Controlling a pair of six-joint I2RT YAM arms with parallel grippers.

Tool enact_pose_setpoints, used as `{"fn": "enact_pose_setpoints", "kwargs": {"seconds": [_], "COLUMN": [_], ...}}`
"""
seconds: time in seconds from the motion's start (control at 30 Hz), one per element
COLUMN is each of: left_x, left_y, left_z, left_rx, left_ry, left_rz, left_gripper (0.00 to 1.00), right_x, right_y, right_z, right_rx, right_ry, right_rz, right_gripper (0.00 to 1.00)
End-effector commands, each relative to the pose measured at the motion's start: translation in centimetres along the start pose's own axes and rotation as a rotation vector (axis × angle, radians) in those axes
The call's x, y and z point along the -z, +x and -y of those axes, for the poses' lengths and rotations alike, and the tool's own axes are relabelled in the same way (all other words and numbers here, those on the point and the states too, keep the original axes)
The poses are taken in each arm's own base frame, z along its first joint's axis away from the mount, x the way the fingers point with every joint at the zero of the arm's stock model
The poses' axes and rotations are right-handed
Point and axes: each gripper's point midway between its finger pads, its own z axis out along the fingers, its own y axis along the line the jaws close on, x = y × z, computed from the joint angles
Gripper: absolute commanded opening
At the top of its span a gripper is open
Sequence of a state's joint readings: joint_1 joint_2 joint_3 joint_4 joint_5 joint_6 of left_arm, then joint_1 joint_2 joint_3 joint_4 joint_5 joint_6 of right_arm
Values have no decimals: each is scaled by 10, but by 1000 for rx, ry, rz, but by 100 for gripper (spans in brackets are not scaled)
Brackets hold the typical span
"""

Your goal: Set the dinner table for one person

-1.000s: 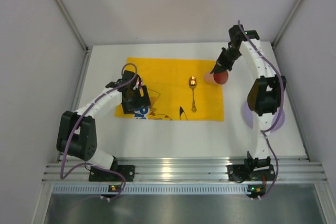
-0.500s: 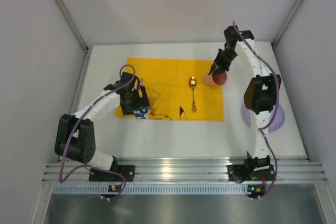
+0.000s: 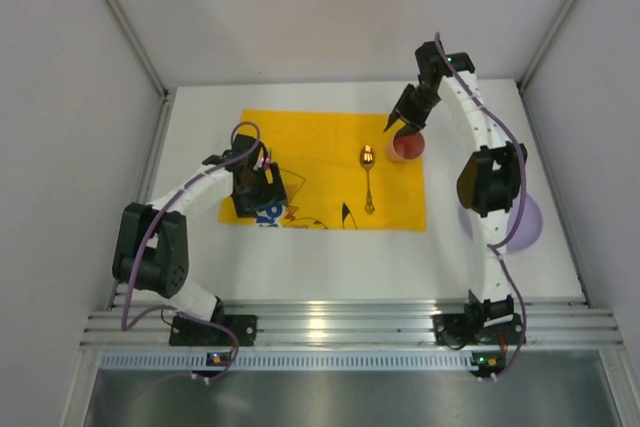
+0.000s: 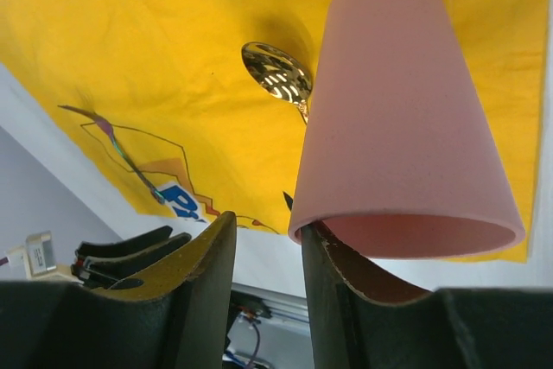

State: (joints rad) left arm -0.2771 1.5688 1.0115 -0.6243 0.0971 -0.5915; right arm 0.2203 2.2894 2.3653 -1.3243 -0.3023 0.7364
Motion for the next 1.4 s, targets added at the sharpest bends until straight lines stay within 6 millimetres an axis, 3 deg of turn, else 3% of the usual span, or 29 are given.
{"fn": "enact_pose_setpoints", "kwargs": {"seconds": [0.0, 0.33, 0.5, 0.87, 1.13, 1.33, 1.37], "left_x": [7, 9, 11, 12, 13, 18, 18], "left_y": [-22, -22, -21, -19, -18, -19, -18], "left_z": [16, 13, 11, 11, 13, 13, 13], "left_rx": [-27, -48, -52, -51, -51, -51, -50], "left_ry": [49, 29, 22, 19, 22, 15, 13], "left_rz": [51, 41, 38, 29, 28, 39, 37], "left_gripper": [90, 90, 90, 90, 89, 89, 89], "right_x": [5, 9, 3, 13, 18, 34, 46], "right_y": [-3, -27, -38, -62, -62, -61, -64], "right_z": [-26, -41, -32, -5, 0, -5, -15], "right_rx": [11, -1, -21, -56, -32, 2, 21], "right_ry": [-53, -115, -95, -70, -71, -95, -138], "right_rz": [55, 157, 175, 218, 222, 254, 282], "right_gripper": [37, 38, 38, 37, 37, 37, 37]}}
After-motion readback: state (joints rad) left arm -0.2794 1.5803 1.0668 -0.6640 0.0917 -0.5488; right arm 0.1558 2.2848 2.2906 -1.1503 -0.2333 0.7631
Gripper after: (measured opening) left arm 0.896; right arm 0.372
